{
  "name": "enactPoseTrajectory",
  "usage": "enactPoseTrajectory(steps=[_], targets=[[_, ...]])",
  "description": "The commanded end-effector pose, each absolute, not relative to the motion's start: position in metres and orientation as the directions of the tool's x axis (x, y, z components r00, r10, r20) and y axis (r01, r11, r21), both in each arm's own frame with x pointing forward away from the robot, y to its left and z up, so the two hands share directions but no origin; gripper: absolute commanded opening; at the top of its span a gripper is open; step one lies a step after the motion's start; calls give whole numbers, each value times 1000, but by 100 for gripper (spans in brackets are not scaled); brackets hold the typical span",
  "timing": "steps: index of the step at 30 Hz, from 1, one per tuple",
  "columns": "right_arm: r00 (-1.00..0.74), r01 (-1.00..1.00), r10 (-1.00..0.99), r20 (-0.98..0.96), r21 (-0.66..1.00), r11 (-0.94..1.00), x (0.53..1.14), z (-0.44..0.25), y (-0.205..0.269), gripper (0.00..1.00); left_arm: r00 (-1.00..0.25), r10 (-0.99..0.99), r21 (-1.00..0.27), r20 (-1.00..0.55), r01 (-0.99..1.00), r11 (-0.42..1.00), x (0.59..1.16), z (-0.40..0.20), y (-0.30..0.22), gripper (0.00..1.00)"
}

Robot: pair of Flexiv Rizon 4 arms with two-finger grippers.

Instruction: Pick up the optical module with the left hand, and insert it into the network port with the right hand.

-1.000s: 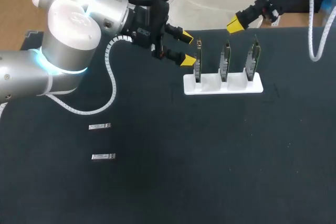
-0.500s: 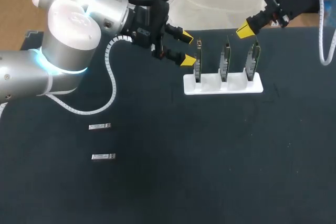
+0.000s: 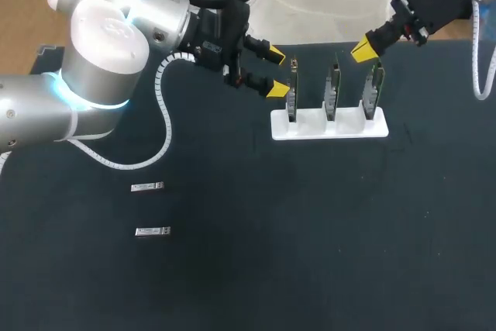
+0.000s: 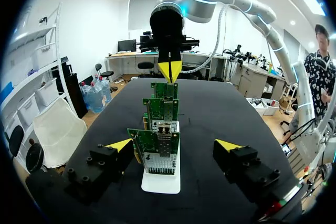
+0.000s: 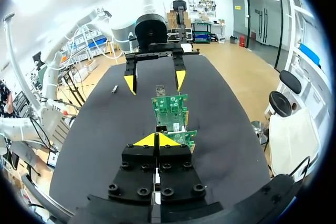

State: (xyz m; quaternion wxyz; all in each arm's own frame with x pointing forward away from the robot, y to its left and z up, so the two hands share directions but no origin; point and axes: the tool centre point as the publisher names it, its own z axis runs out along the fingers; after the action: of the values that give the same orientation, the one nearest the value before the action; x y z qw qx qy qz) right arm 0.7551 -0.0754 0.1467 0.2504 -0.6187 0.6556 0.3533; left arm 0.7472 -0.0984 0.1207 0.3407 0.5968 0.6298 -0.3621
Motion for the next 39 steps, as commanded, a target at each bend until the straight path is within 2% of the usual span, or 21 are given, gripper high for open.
enactPoseTrajectory(steps=[1, 19, 25, 33, 39], targets=[[-101, -987, -633, -768, 155, -31, 754, 147, -75, 100, -58, 509, -52, -859, 998, 25, 749, 121, -100, 100], [-101, -987, -633, -768, 155, -31, 754, 147, -75, 100, -58, 509, -52, -859, 998, 25, 749, 121, -100, 100], [-101, -987, -633, -768, 155, -31, 754, 147, -75, 100, -12, 531, -5, -847, 1000, 15, 744, 129, -89, 100], [-101, -987, -633, -768, 155, -31, 754, 147, -75, 100, 51, 689, 93, -723, 995, 23, 722, 138, -44, 100], [-101, -987, -633, -768, 155, -31, 754, 147, -75, 100, -14, 769, 104, -639, 989, 105, 689, 136, 5, 100]])
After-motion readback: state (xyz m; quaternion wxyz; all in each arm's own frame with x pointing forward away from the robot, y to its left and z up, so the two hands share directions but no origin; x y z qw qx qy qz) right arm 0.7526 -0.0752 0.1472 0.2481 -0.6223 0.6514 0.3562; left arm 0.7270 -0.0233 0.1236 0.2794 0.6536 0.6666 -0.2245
